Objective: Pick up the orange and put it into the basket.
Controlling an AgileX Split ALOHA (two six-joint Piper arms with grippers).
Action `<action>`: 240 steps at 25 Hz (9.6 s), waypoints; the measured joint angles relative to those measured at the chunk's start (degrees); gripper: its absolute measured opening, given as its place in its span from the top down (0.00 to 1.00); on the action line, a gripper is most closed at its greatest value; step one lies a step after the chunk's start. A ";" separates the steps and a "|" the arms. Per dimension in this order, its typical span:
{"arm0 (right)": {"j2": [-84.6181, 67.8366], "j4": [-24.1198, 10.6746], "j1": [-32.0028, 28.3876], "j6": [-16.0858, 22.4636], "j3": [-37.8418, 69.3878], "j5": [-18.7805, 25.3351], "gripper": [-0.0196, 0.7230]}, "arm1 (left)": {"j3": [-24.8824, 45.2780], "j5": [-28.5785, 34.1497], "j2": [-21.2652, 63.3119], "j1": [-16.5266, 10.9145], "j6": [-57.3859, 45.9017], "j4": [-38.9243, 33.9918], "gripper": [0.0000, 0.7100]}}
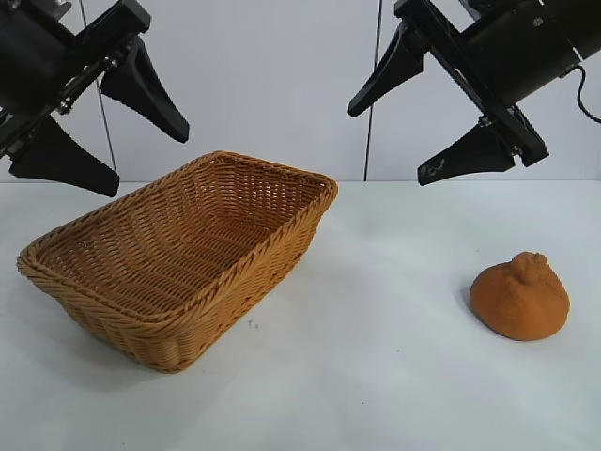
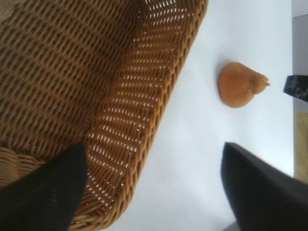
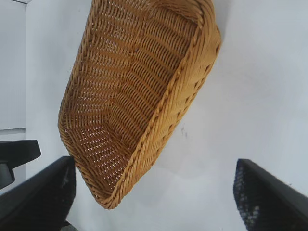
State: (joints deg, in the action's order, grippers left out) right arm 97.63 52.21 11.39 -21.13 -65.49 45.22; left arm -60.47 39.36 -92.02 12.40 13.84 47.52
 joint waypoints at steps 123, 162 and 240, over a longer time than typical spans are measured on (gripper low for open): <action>0.00 -0.50 0.00 0.00 0.00 0.60 0.15 | -23.97 16.36 -29.24 -0.63 -19.00 -26.71 0.88; 0.00 -0.75 0.00 0.00 0.00 1.01 0.15 | -32.92 29.99 -18.48 -11.57 -15.06 -42.20 0.17; 23.73 -41.47 -7.95 20.57 -15.26 9.76 0.47 | 31.66 21.72 92.25 -11.51 -14.16 -46.18 0.18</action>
State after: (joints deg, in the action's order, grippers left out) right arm 121.36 10.75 3.43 -0.56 -80.75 54.98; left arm -28.81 61.08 0.23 0.89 -0.32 1.34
